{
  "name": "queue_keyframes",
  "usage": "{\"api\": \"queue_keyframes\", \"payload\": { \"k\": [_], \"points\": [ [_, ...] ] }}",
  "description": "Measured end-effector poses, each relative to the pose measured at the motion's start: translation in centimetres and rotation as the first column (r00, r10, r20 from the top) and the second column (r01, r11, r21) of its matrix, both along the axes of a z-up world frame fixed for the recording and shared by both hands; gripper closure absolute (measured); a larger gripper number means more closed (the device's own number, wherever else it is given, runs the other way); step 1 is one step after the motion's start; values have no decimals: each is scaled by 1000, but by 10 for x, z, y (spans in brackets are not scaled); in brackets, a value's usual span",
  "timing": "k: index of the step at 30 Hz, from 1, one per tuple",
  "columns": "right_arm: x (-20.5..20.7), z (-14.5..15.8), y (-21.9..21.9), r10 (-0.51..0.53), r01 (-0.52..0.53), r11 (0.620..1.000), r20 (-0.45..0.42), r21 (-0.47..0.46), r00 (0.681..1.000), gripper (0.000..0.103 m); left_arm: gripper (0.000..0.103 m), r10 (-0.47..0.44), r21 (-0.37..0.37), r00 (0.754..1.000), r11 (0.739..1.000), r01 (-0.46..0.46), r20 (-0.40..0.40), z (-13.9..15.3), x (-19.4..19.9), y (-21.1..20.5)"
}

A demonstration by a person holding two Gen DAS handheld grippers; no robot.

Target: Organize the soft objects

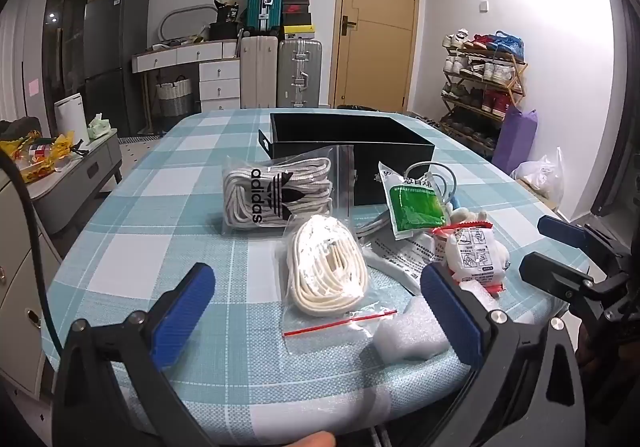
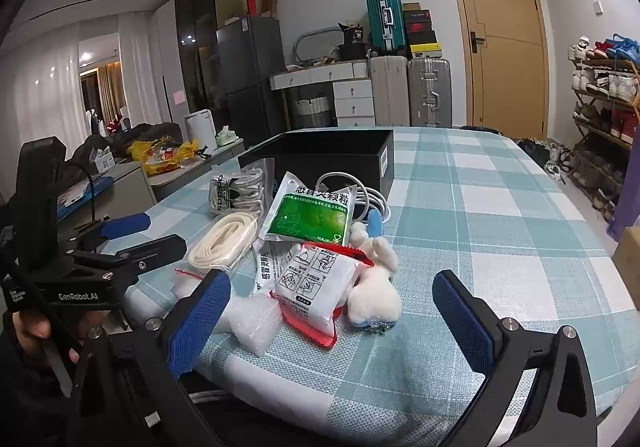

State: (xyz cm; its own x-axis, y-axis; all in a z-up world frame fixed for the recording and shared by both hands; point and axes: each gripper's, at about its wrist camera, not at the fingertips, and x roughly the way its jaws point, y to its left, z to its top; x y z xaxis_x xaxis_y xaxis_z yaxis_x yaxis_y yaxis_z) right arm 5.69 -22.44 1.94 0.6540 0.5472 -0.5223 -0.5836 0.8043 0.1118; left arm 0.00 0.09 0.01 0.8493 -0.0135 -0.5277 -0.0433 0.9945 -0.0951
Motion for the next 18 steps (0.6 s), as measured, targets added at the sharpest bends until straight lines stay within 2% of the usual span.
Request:
{"api": "queue_keyframes", "payload": {
  "k": [18],
  "points": [
    [3,-3,-2,3,-3,1000,-11,-5,1000,0,0,2,12,1000,1000,-2,-3,0,1,-1]
  ]
}}
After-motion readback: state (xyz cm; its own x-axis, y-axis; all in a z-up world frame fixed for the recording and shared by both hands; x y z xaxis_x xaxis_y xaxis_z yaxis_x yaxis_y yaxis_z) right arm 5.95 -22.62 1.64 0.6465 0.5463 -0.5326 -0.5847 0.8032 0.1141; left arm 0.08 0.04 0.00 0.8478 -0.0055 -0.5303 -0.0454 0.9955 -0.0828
